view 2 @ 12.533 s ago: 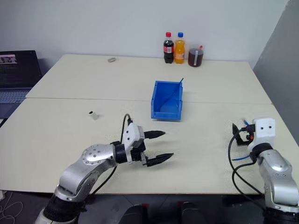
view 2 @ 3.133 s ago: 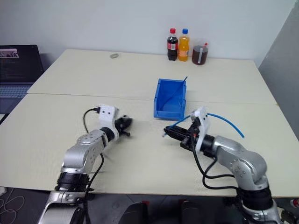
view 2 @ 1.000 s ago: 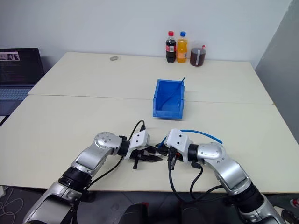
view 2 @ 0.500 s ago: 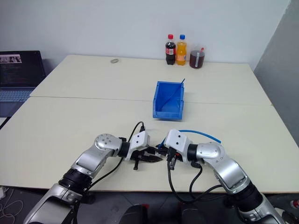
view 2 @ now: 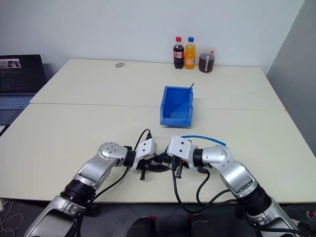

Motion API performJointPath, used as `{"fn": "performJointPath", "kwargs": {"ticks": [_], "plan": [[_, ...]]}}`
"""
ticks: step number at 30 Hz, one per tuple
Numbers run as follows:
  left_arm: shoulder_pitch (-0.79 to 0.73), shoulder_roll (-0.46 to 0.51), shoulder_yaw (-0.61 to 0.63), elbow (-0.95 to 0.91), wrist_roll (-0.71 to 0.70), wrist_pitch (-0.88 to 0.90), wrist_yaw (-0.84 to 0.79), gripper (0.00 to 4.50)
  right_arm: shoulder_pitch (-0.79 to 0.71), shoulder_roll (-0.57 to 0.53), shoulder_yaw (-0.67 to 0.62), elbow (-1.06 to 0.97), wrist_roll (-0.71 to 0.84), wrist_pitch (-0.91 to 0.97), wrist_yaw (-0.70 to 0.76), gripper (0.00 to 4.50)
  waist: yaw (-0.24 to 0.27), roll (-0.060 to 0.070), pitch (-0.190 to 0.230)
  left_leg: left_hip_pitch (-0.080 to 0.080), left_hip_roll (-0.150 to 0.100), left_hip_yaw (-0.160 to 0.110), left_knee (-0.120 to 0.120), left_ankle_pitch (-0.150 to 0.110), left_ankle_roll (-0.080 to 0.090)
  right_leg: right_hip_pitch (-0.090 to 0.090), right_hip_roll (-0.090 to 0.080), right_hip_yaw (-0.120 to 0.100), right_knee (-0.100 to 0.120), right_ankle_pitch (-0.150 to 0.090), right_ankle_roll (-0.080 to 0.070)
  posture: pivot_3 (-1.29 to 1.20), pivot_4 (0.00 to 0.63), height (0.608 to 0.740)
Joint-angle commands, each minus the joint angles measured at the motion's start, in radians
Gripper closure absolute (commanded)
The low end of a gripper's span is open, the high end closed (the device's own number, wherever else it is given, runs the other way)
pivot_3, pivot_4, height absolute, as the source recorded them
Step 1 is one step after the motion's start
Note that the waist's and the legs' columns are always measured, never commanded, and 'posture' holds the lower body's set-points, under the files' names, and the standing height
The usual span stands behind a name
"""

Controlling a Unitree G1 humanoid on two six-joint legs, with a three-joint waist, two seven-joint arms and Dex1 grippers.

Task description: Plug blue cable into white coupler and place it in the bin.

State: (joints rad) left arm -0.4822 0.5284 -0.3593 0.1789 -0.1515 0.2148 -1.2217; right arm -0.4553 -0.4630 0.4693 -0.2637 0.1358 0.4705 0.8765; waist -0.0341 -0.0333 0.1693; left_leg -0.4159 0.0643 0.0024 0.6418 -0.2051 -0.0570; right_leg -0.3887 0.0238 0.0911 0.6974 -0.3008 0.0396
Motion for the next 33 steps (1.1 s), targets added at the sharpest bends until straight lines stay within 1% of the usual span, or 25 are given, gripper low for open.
{"fn": "performJointPath", "kwargs": {"ticks": [1, 13, 19, 29, 33], "plan": [[-0.004, -0.002, 0.006, -0.039, -0.002, -0.009, -0.012, 3.69, 0.022, -0.008, 0.091, 0.109, -0.024, -0.012, 0.086, 4.42, 0.0, 0.0, 0.0, 0.0, 0.0, 0.0, 0.0, 0.0, 0.0, 0.0, 0.0, 0.0, 0.0, 0.0, 0.0, 0.0, 0.15, 0.74], [-0.001, 0.01, 0.025, -0.014, -0.004, -0.044, -0.031, 3.69, 0.011, -0.028, 0.022, 0.217, -0.004, -0.085, 0.183, 4.42, -0.001, 0.0, 0.0, 0.0, 0.0, 0.0, -0.001, 0.0, 0.0, 0.0, 0.0, 0.001, 0.0, -0.001, -0.001, 0.0, 0.15, 0.74], [-0.001, 0.006, 0.032, -0.009, -0.007, -0.049, -0.026, 3.69, 0.015, -0.013, 0.019, 0.243, -0.01, -0.097, 0.189, 4.42, -0.001, 0.0, 0.0, 0.0, 0.0, 0.0, -0.002, 0.0, 0.0, 0.0, 0.0, 0.001, -0.001, -0.001, -0.001, 0.0, 0.15, 0.74], [0.002, 0.001, 0.03, -0.011, -0.006, -0.052, -0.024, 3.69, 0.003, 0.014, 0.095, 0.281, -0.071, -0.028, 0.179, 4.42, -0.002, 0.0, 0.0, 0.001, 0.0, 0.0, -0.003, 0.0, 0.0, 0.0, 0.0, 0.001, -0.001, -0.001, -0.001, 0.0, 0.15, 0.74], [0.002, -0.002, 0.029, -0.009, -0.004, -0.054, -0.027, 3.69, 0.003, 0.006, 0.135, 0.317, -0.105, -0.014, 0.191, 4.42, -0.005, 0.001, -0.005, 0.002, 0.0, 0.001, -0.004, 0.0, 0.0, 0.0, 0.0, 0.001, -0.001, -0.001, -0.002, 0.0, 0.15, 0.74]]}}
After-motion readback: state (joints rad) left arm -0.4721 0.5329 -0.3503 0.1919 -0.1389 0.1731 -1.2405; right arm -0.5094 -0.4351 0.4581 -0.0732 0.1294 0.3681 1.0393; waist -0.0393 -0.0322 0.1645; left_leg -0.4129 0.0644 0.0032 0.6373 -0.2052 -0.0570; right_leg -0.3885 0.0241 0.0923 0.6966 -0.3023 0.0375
